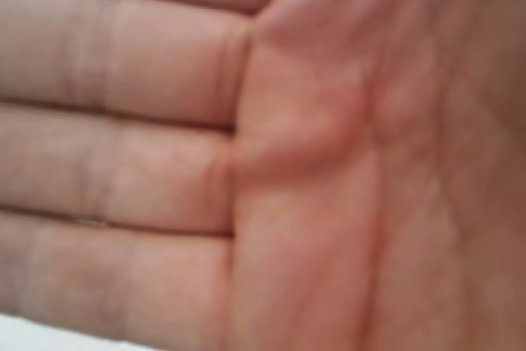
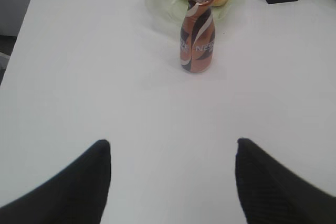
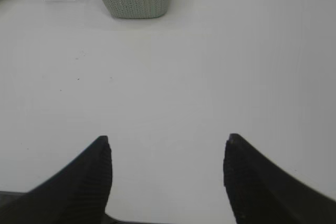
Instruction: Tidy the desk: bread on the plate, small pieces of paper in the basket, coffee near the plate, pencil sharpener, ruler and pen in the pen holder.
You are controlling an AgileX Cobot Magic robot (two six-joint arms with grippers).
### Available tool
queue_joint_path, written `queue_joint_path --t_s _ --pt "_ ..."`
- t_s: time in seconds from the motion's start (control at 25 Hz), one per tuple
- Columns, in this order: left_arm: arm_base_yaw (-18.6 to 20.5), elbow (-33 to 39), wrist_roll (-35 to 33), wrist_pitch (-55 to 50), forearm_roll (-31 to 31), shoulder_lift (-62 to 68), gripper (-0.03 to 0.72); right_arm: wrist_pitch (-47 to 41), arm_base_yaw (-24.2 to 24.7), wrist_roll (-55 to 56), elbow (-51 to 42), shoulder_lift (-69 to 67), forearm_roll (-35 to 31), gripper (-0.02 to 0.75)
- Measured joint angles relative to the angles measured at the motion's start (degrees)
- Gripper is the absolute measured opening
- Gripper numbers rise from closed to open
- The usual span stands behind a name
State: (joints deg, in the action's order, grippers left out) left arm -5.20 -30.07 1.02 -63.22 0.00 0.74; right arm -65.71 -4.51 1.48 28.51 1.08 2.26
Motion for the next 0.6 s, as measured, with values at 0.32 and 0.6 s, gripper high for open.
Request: queue_joint_path --t_s 0.32,0.6 --pt "0.0 0.0 0.0 0.0 0.0 0.0 0.542 0.0 0.0 0.0 0.0 0.0 0.0 0.489" --pt "0.0 0.0 0.0 0.0 0.0 0.0 0.542 0.0 0.0 0.0 0.0 0.0 0.0 0.489"
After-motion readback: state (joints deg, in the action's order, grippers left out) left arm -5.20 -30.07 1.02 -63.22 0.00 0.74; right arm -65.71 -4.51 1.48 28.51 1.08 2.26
